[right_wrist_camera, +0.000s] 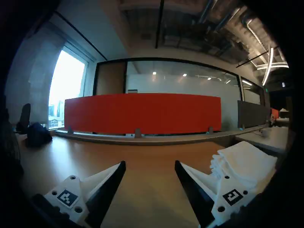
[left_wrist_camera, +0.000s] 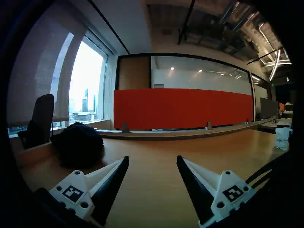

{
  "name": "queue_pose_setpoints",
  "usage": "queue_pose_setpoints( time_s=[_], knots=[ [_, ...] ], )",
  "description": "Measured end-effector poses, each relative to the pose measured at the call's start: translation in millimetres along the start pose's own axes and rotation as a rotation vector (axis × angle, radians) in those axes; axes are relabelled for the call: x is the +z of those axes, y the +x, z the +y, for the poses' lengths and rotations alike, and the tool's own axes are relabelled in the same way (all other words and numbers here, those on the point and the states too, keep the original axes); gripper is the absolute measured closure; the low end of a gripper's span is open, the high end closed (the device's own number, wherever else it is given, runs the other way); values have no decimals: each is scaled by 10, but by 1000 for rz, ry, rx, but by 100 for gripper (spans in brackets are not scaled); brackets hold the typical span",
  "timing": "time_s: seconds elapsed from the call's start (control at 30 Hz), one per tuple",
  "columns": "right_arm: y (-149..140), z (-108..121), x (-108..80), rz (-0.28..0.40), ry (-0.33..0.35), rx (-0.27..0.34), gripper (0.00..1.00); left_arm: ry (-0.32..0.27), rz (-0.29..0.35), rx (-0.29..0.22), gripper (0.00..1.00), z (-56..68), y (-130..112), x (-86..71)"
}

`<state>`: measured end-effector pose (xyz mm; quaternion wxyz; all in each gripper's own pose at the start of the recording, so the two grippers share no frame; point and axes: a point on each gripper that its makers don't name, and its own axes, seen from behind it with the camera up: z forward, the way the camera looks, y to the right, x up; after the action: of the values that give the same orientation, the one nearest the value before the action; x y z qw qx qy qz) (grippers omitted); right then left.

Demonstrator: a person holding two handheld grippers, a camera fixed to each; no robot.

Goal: Fold towel

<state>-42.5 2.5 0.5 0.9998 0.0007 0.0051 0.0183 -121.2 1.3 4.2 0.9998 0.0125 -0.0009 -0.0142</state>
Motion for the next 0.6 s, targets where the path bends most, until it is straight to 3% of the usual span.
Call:
queue_pose_setpoints(
  time_s=[0.6],
  knots=[
    [5, 4, 5, 0, 0, -1, 0, 0, -1, 0, 7, -4, 21, -4]
  ],
)
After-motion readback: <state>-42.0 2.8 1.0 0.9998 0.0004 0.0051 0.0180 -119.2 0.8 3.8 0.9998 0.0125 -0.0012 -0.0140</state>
